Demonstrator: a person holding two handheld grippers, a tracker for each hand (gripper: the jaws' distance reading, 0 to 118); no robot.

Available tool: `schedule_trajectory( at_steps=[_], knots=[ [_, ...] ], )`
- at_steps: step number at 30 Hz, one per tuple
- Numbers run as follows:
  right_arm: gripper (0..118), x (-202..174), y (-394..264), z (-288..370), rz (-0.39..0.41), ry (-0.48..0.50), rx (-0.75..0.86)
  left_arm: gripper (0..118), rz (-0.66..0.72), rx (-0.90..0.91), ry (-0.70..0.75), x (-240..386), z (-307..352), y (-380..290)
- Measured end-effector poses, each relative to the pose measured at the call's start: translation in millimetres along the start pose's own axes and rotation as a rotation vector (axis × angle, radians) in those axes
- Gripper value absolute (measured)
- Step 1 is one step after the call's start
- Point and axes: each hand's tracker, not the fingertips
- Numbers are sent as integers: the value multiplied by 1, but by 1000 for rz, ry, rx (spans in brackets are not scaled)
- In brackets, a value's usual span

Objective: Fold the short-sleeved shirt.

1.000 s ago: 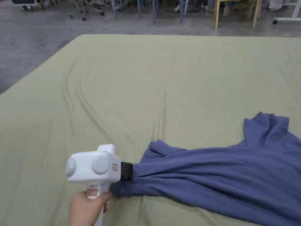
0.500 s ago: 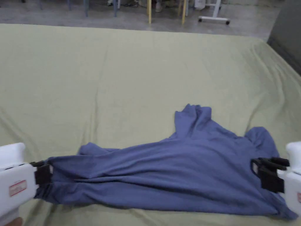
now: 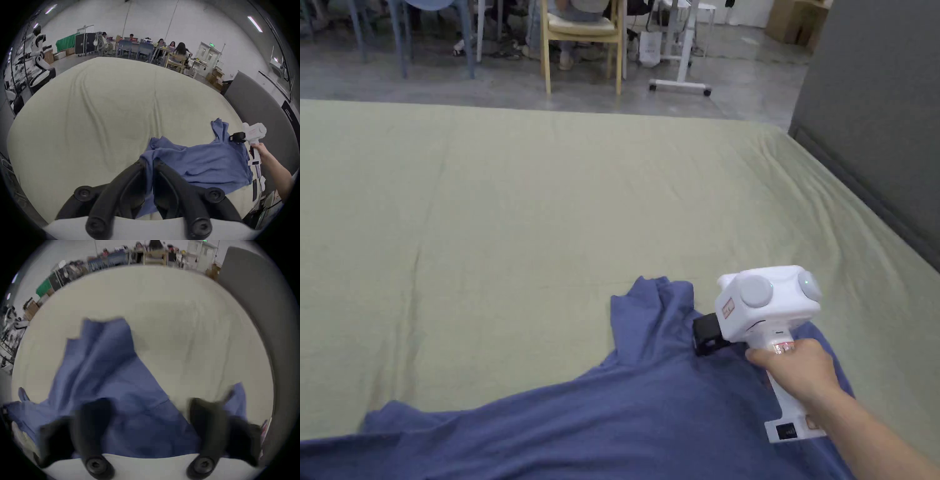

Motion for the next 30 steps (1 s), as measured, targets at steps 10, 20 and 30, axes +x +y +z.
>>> schedule_trajectory(
  at_steps=[10, 20, 30],
  knots=[
    [6, 6, -48, 84, -45, 62, 359, 6, 35, 59, -31, 12, 11, 25],
    [6, 52, -23, 328, -101, 37, 832, 6, -149, 366, -157, 100, 96, 174],
    [6, 80, 85, 548, -183, -91, 1190, 6, -256, 643, -4, 174, 170, 391]
  ],
)
